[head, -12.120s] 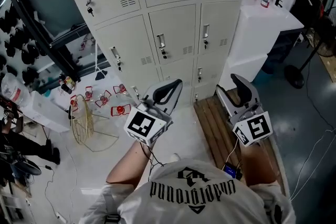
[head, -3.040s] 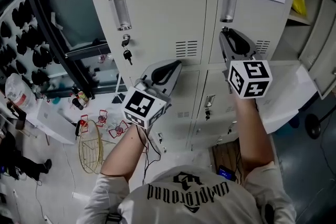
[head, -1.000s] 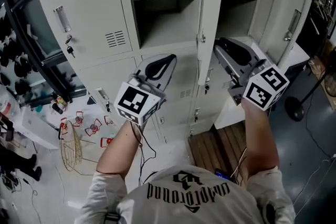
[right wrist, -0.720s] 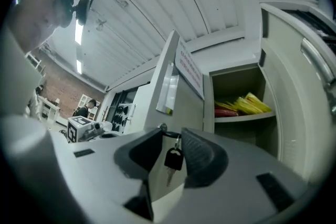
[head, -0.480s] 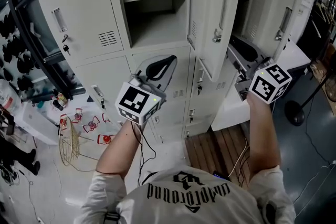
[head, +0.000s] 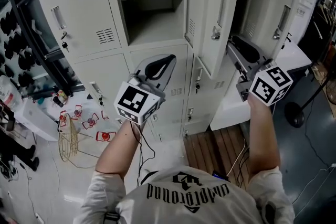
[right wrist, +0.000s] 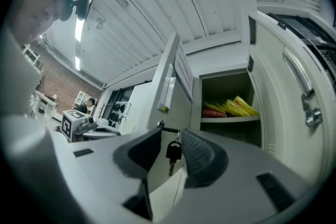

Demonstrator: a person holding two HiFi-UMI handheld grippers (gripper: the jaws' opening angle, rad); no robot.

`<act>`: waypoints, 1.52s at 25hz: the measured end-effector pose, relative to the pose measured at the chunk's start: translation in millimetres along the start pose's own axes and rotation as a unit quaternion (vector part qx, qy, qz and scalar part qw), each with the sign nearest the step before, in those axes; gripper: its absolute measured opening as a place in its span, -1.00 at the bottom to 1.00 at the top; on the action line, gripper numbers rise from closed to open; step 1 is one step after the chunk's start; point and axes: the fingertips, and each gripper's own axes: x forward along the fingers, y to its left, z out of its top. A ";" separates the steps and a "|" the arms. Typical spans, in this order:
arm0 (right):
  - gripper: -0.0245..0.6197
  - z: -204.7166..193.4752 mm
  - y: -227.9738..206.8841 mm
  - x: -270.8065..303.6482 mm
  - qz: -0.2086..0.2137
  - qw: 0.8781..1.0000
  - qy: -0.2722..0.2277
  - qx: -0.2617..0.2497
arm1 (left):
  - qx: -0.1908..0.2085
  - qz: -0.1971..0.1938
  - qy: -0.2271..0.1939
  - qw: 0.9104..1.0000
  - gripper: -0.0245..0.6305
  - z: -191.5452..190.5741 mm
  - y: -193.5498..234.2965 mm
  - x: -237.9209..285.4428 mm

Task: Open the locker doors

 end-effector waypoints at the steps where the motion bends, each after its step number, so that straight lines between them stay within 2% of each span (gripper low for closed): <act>1: -0.52 0.7 -0.7 -2.9 -0.003 1.000 -0.001 -0.001 | 0.000 0.001 0.001 1.000 -0.90 0.0 -0.5 -0.9; 8: -0.50 8.3 11.2 -24.4 -0.021 1.000 -0.010 -0.015 | -0.003 0.007 0.011 1.000 -0.90 -2.2 -3.2 -8.1; 20: -0.52 15.4 69.6 -6.1 0.009 0.999 -0.015 -0.032 | -0.002 0.021 0.019 1.000 -0.90 -3.4 16.9 -37.9; 29: -0.56 15.5 136.9 45.6 0.034 0.999 -0.018 -0.036 | 0.002 0.049 0.027 0.998 -0.90 -5.4 68.2 -107.5; 38: -0.57 4.9 220.3 125.2 0.055 0.998 -0.012 -0.043 | 0.010 0.079 0.041 0.996 -0.90 -6.1 141.0 -198.5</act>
